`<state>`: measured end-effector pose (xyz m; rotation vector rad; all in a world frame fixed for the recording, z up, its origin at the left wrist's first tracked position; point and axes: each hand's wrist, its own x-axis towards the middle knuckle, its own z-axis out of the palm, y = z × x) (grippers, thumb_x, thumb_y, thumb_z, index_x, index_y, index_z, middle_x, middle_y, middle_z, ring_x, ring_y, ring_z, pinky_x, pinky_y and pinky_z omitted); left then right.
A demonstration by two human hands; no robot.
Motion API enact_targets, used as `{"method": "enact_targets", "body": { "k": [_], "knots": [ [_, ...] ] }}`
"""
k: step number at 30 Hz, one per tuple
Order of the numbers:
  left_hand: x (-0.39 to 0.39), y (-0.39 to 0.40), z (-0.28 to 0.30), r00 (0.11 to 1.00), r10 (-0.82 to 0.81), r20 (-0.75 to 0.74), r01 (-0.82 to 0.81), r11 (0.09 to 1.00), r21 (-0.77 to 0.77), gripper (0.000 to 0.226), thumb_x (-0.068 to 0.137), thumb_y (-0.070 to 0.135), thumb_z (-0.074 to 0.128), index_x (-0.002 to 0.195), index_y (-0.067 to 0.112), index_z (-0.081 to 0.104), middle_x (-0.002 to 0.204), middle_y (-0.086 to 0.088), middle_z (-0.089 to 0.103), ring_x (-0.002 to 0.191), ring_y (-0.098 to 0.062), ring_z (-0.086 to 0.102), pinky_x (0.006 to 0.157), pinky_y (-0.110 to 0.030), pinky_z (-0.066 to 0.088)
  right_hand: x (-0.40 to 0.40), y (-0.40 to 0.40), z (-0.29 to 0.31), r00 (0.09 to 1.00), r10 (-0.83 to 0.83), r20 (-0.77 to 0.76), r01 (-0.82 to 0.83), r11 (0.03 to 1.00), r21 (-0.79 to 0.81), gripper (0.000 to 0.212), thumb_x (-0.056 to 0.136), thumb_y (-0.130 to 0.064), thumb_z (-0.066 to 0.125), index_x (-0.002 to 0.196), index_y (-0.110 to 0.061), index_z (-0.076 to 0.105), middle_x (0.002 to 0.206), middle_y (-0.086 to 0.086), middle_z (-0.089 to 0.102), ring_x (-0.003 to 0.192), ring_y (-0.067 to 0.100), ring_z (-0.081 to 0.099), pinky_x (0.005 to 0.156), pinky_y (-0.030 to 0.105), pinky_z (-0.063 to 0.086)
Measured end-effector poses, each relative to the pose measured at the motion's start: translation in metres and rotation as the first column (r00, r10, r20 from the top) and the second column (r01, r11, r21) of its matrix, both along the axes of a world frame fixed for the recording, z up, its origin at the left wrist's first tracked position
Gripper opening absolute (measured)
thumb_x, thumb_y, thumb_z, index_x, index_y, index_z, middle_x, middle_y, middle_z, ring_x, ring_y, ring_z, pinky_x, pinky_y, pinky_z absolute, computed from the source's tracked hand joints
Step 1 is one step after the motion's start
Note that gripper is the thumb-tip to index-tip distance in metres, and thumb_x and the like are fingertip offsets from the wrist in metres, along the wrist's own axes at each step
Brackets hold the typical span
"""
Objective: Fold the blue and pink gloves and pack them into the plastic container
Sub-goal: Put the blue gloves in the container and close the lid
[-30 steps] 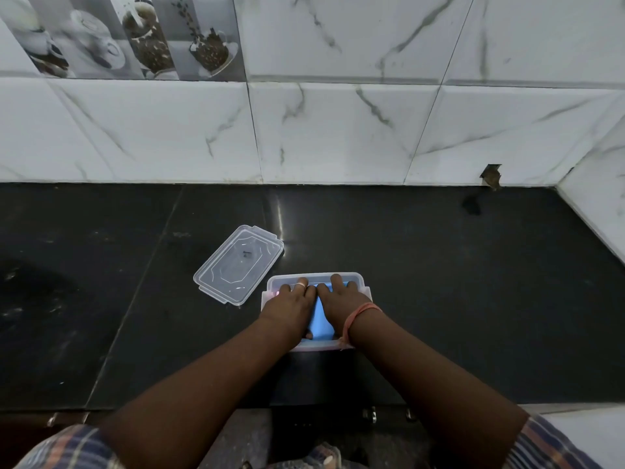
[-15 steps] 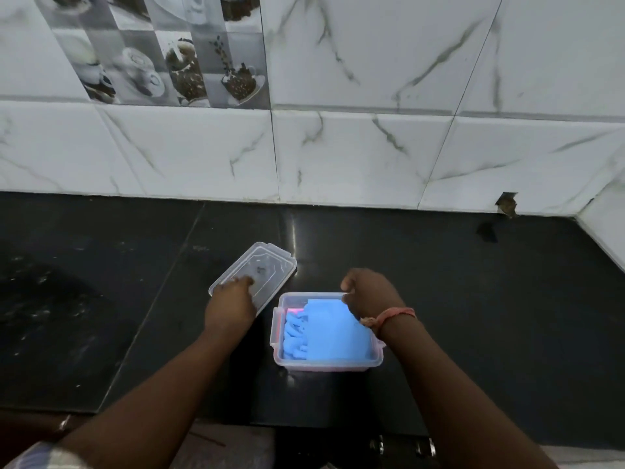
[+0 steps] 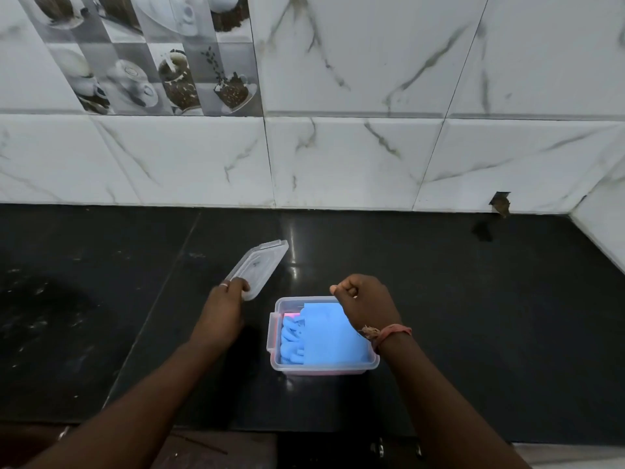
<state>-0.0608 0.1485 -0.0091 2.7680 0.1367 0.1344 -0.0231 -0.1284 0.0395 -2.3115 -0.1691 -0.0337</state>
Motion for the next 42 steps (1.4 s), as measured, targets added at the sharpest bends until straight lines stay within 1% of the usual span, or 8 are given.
{"method": "enact_targets", "body": {
  "k": [5,9,14,17,19,26,32,42],
  "knots": [
    [0.015,-0.024,0.066,0.894,0.216,0.393,-0.088,0.944,-0.317,0.034,0.082,-0.017,0.049,0.106,0.004,0.062,0.105,-0.019,0.06,0.096,-0.031,0.056,0.081,-0.036,0.044,0.003,0.005,0.008,0.994,-0.101,0.033,0.092,0.972,0.215,0.027,0.09,-0.033,0.065,0.073,-0.011,0.063,0.068,0.001,0.065,0.066,0.015,0.061,0.065,0.035,0.053],
    [0.011,-0.031,0.116,0.869,0.253,0.424,-0.045,0.896,-0.442,0.022,0.097,0.006,0.045,0.101,0.024,0.058,0.104,0.0,0.06,0.087,-0.011,0.054,0.069,-0.014,0.04,0.009,0.007,0.016,0.976,-0.185,-0.115,0.216,0.881,0.42,0.046,0.089,-0.048,0.063,0.124,-0.019,0.056,0.109,-0.002,0.062,0.097,0.013,0.062,0.079,0.025,0.051],
    [0.001,-0.049,0.115,0.942,0.333,0.034,-0.172,0.57,-0.803,0.025,0.104,0.016,0.047,0.101,0.022,0.071,0.1,-0.003,0.077,0.087,-0.022,0.073,0.075,-0.042,0.062,0.012,0.0,0.019,0.972,-0.143,-0.188,0.231,0.741,0.63,0.04,0.1,-0.044,0.045,0.122,-0.015,0.059,0.109,0.004,0.067,0.091,0.016,0.066,0.075,0.029,0.055],
    [-0.009,-0.07,0.082,0.911,0.31,-0.272,-0.355,0.256,-0.899,0.024,0.098,0.005,0.052,0.099,0.002,0.076,0.089,-0.02,0.078,0.068,-0.025,0.075,0.058,-0.038,0.062,0.005,-0.004,0.008,0.968,-0.23,-0.105,0.251,0.836,0.487,0.028,0.102,-0.024,0.046,0.098,-0.006,0.068,0.09,0.013,0.068,0.078,0.024,0.064,0.07,0.039,0.054],
    [-0.016,-0.079,0.057,0.877,0.307,-0.369,-0.44,0.205,-0.874,0.023,0.094,0.004,0.054,0.097,-0.002,0.076,0.091,-0.026,0.078,0.072,-0.031,0.076,0.065,-0.05,0.065,0.0,-0.011,-0.008,0.954,-0.279,-0.107,0.298,0.896,0.33,0.026,0.099,-0.016,0.051,0.089,-0.001,0.07,0.085,0.014,0.069,0.079,0.027,0.063,0.075,0.038,0.052],
    [-0.024,-0.099,0.014,0.896,0.412,-0.168,-0.401,0.585,-0.705,0.024,0.092,0.01,0.066,0.114,0.01,0.077,0.106,-0.008,0.078,0.1,-0.027,0.073,0.096,-0.046,0.058,0.0,-0.021,-0.035,0.931,-0.354,-0.087,0.36,0.931,0.057,0.029,0.095,-0.018,0.056,0.078,-0.002,0.074,0.074,0.012,0.07,0.071,0.024,0.064,0.063,0.025,0.041],
    [-0.018,-0.096,0.002,0.885,0.429,-0.183,-0.426,0.583,-0.692,0.027,0.09,0.006,0.061,0.113,0.007,0.075,0.113,-0.018,0.072,0.106,-0.034,0.069,0.099,-0.049,0.055,0.0,-0.016,-0.048,0.913,-0.385,-0.135,0.369,0.921,-0.127,0.032,0.096,-0.033,0.049,0.099,-0.013,0.074,0.101,0.01,0.068,0.098,0.027,0.062,0.093,0.044,0.049],
    [-0.022,-0.114,-0.019,0.885,0.439,-0.157,-0.436,0.659,-0.613,0.041,0.106,0.012,0.044,0.145,0.015,0.056,0.136,-0.02,0.048,0.12,-0.037,0.057,0.109,-0.039,0.042,-0.011,-0.009,-0.06,0.921,-0.39,-0.01,0.387,0.916,-0.101,0.027,0.1,-0.03,0.045,0.102,-0.016,0.068,0.097,0.003,0.057,0.09,0.02,0.059,0.087,0.037,0.051]
  ]
}}
